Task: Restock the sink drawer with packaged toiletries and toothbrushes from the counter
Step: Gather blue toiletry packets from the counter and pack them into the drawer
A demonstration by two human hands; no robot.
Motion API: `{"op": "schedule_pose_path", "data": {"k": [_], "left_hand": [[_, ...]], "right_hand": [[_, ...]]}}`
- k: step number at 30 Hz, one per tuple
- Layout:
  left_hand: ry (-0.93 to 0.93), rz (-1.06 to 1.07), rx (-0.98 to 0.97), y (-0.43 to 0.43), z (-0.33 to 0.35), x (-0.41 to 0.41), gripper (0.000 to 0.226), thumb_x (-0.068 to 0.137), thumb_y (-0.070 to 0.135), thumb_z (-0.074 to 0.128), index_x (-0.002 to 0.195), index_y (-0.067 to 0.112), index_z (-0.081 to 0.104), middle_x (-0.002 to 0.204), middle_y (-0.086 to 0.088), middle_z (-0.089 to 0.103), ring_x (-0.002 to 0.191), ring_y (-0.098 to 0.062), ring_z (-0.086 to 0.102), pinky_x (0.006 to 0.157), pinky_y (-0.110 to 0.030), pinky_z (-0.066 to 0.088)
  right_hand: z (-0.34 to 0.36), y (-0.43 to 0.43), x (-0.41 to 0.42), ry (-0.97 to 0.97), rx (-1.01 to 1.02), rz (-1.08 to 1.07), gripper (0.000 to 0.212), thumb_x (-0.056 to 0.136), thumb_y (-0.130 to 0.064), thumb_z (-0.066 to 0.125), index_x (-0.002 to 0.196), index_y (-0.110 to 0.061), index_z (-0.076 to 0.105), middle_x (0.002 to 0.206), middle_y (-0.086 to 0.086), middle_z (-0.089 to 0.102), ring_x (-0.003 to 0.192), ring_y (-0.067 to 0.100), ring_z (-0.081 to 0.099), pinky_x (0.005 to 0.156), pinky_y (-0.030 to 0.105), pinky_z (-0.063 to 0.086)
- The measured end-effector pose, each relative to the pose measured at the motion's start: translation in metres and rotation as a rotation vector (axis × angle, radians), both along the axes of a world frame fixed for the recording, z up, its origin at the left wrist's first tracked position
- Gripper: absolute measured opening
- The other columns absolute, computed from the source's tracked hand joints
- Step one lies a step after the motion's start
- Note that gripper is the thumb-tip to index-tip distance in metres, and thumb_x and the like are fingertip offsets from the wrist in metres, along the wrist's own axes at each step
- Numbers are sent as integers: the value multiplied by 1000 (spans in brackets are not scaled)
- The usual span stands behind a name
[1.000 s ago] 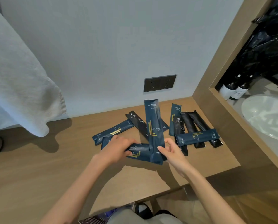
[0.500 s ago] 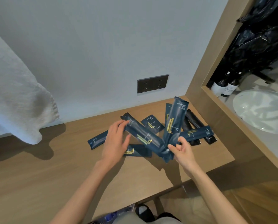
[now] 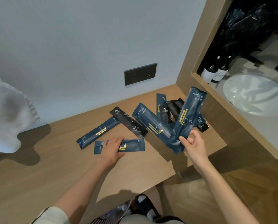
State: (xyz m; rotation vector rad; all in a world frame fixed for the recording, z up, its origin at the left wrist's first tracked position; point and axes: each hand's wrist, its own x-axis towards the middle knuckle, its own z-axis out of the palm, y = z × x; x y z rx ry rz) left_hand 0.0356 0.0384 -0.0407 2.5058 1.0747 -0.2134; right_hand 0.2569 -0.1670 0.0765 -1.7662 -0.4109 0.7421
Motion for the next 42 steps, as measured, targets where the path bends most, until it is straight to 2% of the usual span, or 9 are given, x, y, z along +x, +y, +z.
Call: {"op": "schedule_pose_path", "data": {"k": [4,9,17,20,25,29,32,35,42], "left_hand": [[-61,-25,46,1,1,-1,71,84,40,67,145,23,35,133,1,53,126,-21,45,109,-37,25],[-140,28,-38,-3,-1,-5,67,77,34,75,136,24,45,115,0,49,105,-20,47,94,-33,38],[-119,118,-309,-13,11,-17,47,83,19,71,123,19,46,119,-3,58,100,-16,54,86,-32,49],[-207,132,-364,-22,29,-21,33,88,20,64,119,19,51,113,-4,63,93,-14,57,82,-33,51],[-507,166,-545,-47,94,-15,26,88,24,67,107,26,49,92,14,61,81,-5,61,55,-10,44],[-611,14,-683,-72,127,-3,27,90,13,64,114,20,55,102,9,67,90,-5,65,76,-15,47],[-488,-224,-625,-88,134,9,25,91,15,63,114,20,57,99,9,66,88,5,62,78,-15,46],[-372,-411,-589,-109,142,25,26,92,23,61,118,20,58,105,3,67,95,-7,62,85,-26,50],[-284,-653,-620,-166,159,86,21,92,29,61,111,20,60,101,-1,66,91,-17,63,84,-41,51]], "right_hand": [[0,-5,0,18,-4,-26,16,93,-3,56,108,-6,51,98,8,73,90,16,72,79,33,58],[2,-11,-5,38,-16,-44,18,93,-5,56,110,-5,50,93,2,74,81,10,73,66,21,58],[10,-22,-27,158,35,-100,19,93,-7,56,111,-5,51,86,-2,76,80,13,74,83,36,56],[15,-29,-36,231,71,-157,17,92,-5,58,108,-8,55,97,5,74,80,13,73,78,32,58],[19,-42,-49,386,195,-242,24,90,-1,58,113,-7,62,104,9,74,90,16,73,73,26,60],[28,-54,-63,480,284,-285,24,92,-4,57,115,-6,64,104,6,75,97,16,70,89,36,56],[38,-66,-68,482,285,-327,18,92,-8,58,107,-12,68,107,4,74,105,18,66,91,40,52],[41,-84,-67,465,305,-374,25,93,-9,58,116,-6,66,114,10,71,110,24,65,100,47,48],[43,-149,-45,383,370,-521,20,93,-1,56,110,-3,65,100,9,75,90,19,73,76,30,60]]}}
